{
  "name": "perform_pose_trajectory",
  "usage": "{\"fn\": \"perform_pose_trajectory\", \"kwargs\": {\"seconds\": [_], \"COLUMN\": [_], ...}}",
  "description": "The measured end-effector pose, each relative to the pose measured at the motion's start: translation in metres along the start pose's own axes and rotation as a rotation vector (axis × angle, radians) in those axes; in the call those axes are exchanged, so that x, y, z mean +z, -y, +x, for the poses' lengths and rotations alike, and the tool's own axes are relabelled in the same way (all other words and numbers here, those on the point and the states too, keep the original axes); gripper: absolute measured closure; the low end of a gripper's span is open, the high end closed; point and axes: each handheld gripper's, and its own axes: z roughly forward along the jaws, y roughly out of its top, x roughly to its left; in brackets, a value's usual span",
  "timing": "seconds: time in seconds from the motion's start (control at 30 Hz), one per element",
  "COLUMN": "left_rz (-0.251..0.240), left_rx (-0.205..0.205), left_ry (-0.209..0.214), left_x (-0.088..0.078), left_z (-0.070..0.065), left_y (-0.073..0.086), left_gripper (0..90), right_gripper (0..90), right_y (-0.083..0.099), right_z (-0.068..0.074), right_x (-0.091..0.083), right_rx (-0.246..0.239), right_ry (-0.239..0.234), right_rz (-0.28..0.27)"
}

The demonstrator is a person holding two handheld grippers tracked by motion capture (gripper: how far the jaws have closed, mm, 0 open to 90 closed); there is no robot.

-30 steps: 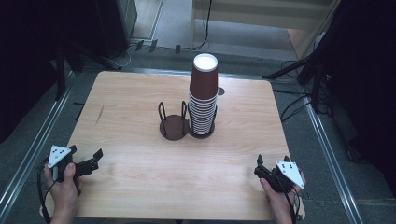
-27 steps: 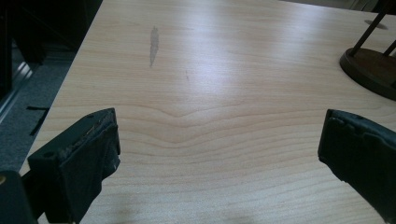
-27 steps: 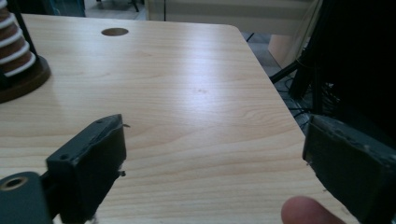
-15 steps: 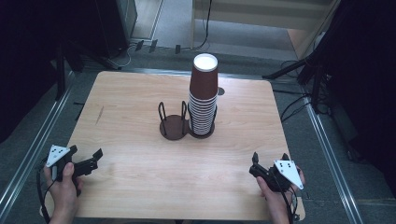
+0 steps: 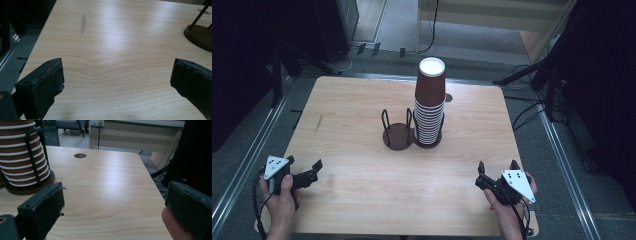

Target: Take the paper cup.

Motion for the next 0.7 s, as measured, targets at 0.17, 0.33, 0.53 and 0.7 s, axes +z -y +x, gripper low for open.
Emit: {"fn": "perform_pose_trajectory", "kwargs": {"seconds": [0.17, 0.33, 0.53, 0.7], "left_rz": [-0.004, -0.003, -0.006, -0.004], "left_rx": [-0.007, 0.000, -0.005, 0.002], "left_ry": [0.007, 0.004, 0.011, 0.012], "left_x": [-0.001, -0.001, -0.002, -0.002], "left_z": [0.001, 0.000, 0.001, 0.000], "left_y": [0.001, 0.001, 0.001, 0.001], "left_gripper": [0.0, 0.0, 0.0, 0.0], "right_gripper": [1.9, 1.9, 2.1, 1.9], "right_y": [-0.007, -0.014, -0.025, -0.034], "right_z": [0.004, 0.010, 0.019, 0.026], "right_x": [0.000, 0.002, 0.004, 0.006], "right_rx": [0.000, 0.002, -0.005, -0.007], "right_ry": [-0.020, -0.036, -0.052, -0.068], "right_rz": [-0.009, -0.008, -0.027, -0.033]}}
